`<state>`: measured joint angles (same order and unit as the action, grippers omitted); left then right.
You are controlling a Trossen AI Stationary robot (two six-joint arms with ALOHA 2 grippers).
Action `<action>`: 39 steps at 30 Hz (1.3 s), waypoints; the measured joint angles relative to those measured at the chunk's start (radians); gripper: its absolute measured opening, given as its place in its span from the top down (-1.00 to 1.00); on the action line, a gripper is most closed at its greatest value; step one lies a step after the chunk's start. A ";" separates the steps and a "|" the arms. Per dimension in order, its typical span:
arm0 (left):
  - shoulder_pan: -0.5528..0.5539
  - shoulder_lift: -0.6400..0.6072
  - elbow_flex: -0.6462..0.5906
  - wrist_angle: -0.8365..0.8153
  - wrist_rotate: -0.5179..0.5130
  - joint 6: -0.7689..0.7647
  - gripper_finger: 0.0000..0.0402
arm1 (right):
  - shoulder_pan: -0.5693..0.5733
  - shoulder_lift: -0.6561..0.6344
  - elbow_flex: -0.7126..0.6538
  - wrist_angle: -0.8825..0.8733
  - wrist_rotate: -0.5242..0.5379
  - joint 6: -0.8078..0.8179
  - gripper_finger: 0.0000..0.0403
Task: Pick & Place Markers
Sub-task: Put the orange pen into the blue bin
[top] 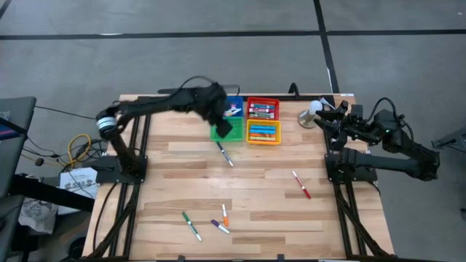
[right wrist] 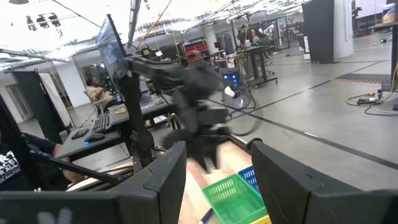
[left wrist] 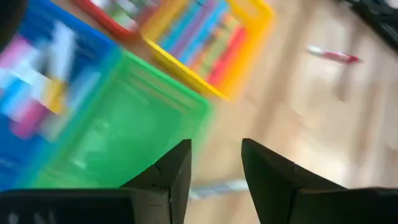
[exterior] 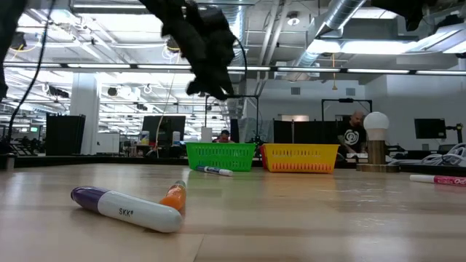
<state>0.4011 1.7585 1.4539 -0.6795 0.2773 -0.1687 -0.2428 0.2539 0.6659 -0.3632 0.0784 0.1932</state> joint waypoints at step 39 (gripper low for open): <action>-0.896 -0.149 -0.342 0.265 -0.339 -0.736 0.30 | 0.000 0.000 0.000 -0.063 0.000 0.019 0.15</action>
<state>-0.4946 1.6094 1.1124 -0.4150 -0.0615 -0.9047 -0.2428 0.2539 0.6659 -0.4259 0.0788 0.2123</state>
